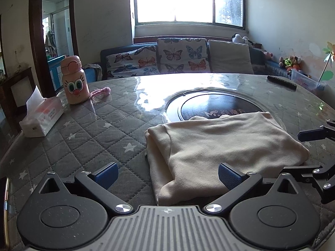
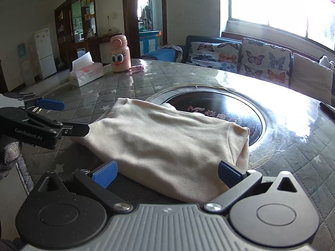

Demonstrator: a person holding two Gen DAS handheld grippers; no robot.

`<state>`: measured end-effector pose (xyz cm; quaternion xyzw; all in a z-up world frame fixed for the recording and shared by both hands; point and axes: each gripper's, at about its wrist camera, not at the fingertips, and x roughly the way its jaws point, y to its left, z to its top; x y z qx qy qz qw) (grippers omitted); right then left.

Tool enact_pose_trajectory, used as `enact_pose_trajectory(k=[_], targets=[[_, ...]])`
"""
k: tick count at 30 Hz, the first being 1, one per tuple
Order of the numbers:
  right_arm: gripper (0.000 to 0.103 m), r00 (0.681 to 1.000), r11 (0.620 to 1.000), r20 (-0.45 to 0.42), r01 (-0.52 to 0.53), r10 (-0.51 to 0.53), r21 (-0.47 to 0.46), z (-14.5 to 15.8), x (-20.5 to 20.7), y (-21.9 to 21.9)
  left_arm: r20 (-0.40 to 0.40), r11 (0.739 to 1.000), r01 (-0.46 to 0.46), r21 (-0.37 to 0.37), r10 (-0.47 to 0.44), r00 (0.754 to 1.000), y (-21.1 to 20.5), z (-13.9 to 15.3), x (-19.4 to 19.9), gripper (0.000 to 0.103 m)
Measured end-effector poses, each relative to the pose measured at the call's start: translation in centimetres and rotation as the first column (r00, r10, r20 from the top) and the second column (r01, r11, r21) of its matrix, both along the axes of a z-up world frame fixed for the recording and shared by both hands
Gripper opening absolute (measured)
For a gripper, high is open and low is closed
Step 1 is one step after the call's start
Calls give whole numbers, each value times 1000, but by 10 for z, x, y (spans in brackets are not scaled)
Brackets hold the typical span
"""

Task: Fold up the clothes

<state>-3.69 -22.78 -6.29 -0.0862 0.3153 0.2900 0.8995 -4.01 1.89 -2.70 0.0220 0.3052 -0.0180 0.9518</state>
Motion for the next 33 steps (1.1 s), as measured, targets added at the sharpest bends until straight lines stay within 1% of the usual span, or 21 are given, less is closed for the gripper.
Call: enact_pose_trajectory(k=[17, 26, 33], targets=[[103, 998, 998, 13, -62, 62, -6, 1, -2, 13, -19, 1000, -17, 1, 17, 1000, 1, -1, 7, 103], [103, 991, 991, 19, -130, 130, -21, 1, -4, 25, -38, 1000, -19, 7, 20, 999, 1, -3, 17, 103], [103, 984, 984, 8, -177, 178, -27, 0, 0, 36, -59, 999, -35, 9, 35, 998, 9, -7, 27, 103]])
